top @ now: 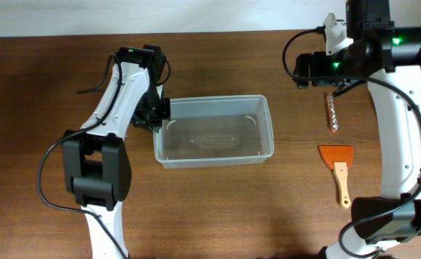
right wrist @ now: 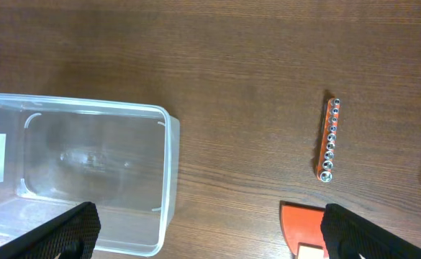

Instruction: Pack container

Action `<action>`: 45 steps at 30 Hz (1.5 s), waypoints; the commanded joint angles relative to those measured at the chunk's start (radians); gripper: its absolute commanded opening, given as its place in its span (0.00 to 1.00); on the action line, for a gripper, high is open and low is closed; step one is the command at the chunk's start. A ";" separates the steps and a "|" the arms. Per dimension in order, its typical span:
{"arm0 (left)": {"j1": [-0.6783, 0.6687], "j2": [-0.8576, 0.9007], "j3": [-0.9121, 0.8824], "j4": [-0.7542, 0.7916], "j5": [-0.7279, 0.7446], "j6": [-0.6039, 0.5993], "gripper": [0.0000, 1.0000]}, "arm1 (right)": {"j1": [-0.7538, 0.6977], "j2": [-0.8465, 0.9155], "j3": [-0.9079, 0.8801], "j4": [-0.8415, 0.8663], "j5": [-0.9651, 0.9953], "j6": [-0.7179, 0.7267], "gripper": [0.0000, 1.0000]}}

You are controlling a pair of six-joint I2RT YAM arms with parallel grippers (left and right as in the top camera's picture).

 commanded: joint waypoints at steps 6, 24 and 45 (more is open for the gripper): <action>0.008 -0.034 0.003 0.020 -0.033 0.046 0.10 | -0.006 0.005 0.018 -0.001 0.002 -0.003 0.99; 0.008 -0.034 0.003 0.047 -0.029 0.105 0.16 | -0.006 0.005 0.018 0.000 0.002 -0.003 0.99; 0.008 -0.213 0.032 0.053 -0.014 0.101 0.17 | -0.006 0.005 0.018 -0.001 0.002 -0.003 0.99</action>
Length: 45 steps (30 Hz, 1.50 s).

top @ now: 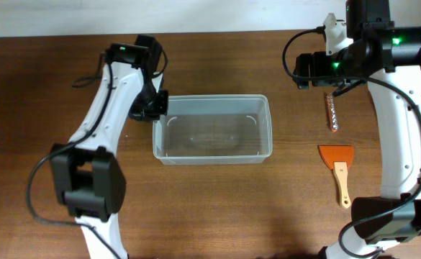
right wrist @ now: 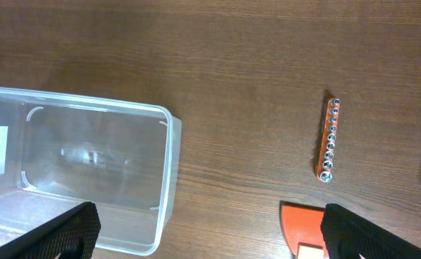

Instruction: Pack container

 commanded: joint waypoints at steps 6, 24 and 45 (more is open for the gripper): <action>0.018 -0.245 0.043 0.035 -0.045 0.013 0.94 | -0.006 0.005 0.018 -0.002 0.037 -0.002 0.99; 0.286 -0.389 0.043 -0.013 -0.246 0.013 0.99 | -0.391 0.005 0.017 -0.127 0.132 0.069 0.99; 0.298 -0.389 0.043 0.013 -0.243 0.013 0.99 | -0.319 0.259 0.012 -0.007 0.005 -0.376 0.99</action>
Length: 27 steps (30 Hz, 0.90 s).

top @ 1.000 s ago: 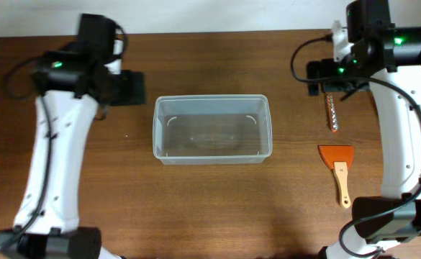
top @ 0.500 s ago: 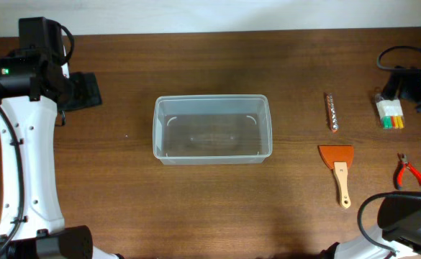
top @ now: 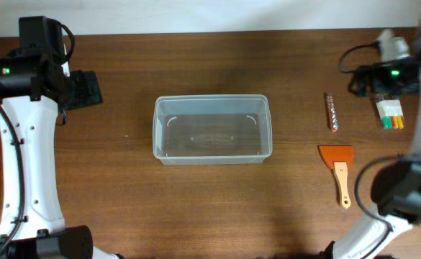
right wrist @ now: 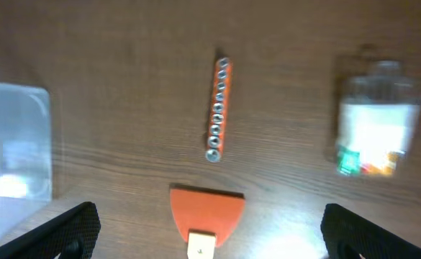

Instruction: Pack container

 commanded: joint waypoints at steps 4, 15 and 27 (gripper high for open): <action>0.002 -0.013 0.014 0.003 -0.011 0.006 0.99 | 0.089 0.137 0.010 0.018 0.126 -0.008 0.99; 0.003 -0.013 0.014 0.003 -0.011 0.006 0.99 | 0.095 0.275 0.010 0.034 0.129 0.019 0.99; 0.003 -0.013 0.014 0.003 -0.011 0.006 0.99 | 0.095 0.335 0.010 0.134 0.159 0.143 1.00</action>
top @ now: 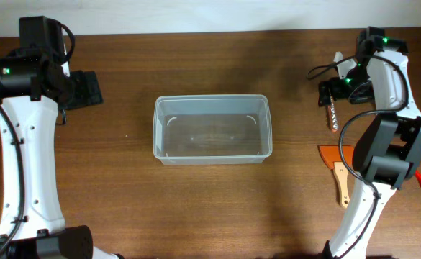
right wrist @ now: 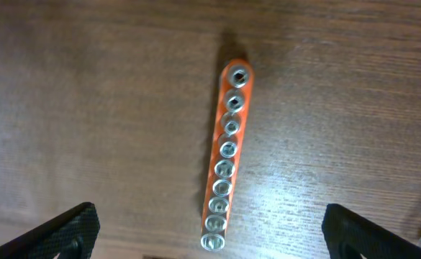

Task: Pack container
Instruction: 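Lower the right gripper over the orange socket rail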

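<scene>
The clear plastic container stands empty at the middle of the table. An orange socket rail with several silver sockets lies on the wood to its right, also seen as the rail in the overhead view. My right gripper is open, low over the rail, with one black fingertip on each side and apart from it. From above, the right gripper covers the rail's far end. My left gripper is at the far left, away from the container, and its jaws cannot be made out.
An orange scraper with a wooden handle lies near the right edge, in front of the rail. A sliver of a green-and-white item shows at the right edge of the wrist view.
My right gripper has come down from high over the rail, scraper and a white-labelled bottle to close above the rail, still open. The left arm and the container have not moved.
At first my left gripper was at the container's left rim, with the right arm high over the table. The container then sat slightly further left and straighter. Later the left arm was at the far left and the right arm over the rail, now low on it.
</scene>
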Action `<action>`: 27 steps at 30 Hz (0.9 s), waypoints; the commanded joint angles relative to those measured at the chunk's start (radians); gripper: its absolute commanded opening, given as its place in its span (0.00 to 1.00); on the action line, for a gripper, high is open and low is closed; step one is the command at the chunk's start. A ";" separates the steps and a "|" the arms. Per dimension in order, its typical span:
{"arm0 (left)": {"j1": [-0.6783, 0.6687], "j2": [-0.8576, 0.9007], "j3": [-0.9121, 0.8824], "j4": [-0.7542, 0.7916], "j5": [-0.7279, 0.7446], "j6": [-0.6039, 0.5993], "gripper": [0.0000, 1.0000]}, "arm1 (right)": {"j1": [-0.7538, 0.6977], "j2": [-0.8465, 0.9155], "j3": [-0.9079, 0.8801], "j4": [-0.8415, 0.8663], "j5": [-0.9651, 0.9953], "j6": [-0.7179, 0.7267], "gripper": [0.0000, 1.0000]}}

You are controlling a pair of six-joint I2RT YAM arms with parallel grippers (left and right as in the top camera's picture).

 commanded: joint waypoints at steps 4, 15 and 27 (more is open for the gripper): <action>0.003 -0.013 0.014 0.003 -0.011 0.006 0.99 | 0.000 0.051 0.010 0.001 0.030 0.063 1.00; 0.003 -0.013 0.014 0.002 -0.011 0.006 0.99 | 0.000 0.088 0.010 0.003 0.029 0.063 1.00; 0.002 -0.013 0.014 0.003 -0.011 0.006 0.99 | 0.000 0.098 0.010 0.044 0.029 0.063 0.98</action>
